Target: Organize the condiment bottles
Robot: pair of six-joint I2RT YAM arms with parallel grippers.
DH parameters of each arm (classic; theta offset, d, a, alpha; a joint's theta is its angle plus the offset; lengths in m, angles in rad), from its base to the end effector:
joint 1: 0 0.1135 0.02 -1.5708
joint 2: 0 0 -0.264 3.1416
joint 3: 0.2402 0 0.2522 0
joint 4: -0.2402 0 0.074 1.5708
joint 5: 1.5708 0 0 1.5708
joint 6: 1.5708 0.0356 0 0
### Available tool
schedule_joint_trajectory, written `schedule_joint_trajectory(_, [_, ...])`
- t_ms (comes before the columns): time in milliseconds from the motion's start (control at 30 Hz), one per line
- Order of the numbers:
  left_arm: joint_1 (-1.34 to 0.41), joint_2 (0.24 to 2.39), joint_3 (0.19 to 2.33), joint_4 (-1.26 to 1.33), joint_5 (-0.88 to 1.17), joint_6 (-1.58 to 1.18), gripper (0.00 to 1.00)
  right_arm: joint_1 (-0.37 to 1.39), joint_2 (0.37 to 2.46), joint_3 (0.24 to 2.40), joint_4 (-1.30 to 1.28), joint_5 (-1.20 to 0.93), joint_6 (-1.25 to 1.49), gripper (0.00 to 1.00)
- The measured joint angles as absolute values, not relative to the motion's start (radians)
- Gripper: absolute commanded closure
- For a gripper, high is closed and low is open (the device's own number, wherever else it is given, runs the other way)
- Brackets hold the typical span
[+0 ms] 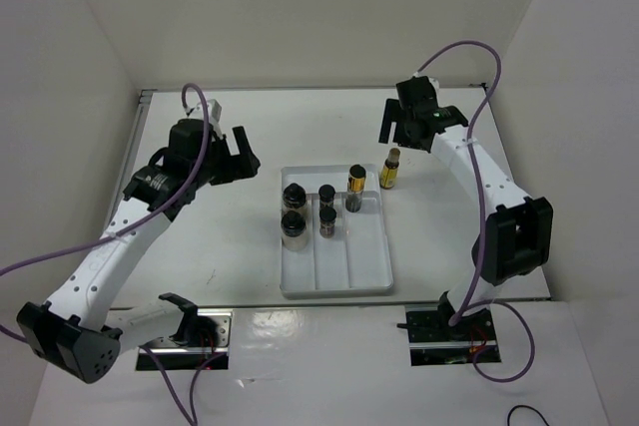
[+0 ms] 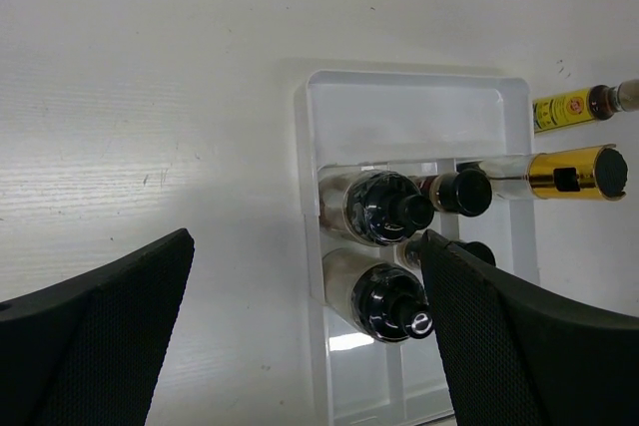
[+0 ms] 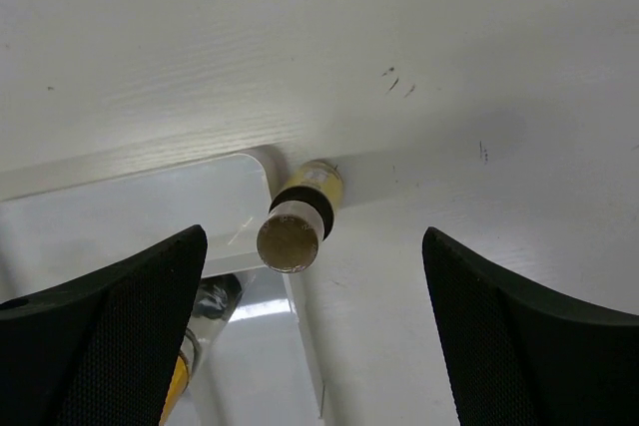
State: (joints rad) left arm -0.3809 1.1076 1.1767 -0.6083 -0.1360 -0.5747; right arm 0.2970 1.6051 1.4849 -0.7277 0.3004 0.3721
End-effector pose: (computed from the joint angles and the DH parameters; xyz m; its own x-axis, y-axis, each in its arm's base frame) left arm 0.2209 -0.0833 0.3703 -0.5416 -0.3633 -0.7581 -0.0406 0.9121 -0.4080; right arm 0.3386 0.0926 0.3265 -0.7016 0.1485 -0.6970 0.1747 0.9840 0.0338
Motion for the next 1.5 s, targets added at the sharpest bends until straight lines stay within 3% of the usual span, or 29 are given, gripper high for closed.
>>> schedule_joint_trajectory(733, [-0.263, 1.107, 1.139, -0.59, -0.016, -0.535, 0.0, 0.306, 1.683, 1.426, -0.68, 0.223, 0.357, 0.42])
schedule_joint_trajectory(967, [-0.246, 1.106, 1.138, -0.59, -0.002, -0.524, 0.0, 0.312, 1.696, 1.413, -0.673, 0.225, 0.358, 0.62])
schedule_joint_trajectory(1233, [-0.236, 1.102, 1.107, -0.582, 0.006, -0.523, 0.0, 0.315, 1.7, 1.414, -0.673, 0.25, 0.361, 0.96])
schedule_joint_trajectory(1500, [-0.225, 1.087, 1.105, -0.579, 0.01, -0.523, 0.0, 0.32, 1.714, 1.481, -0.746, 0.284, 0.366, 1.0])
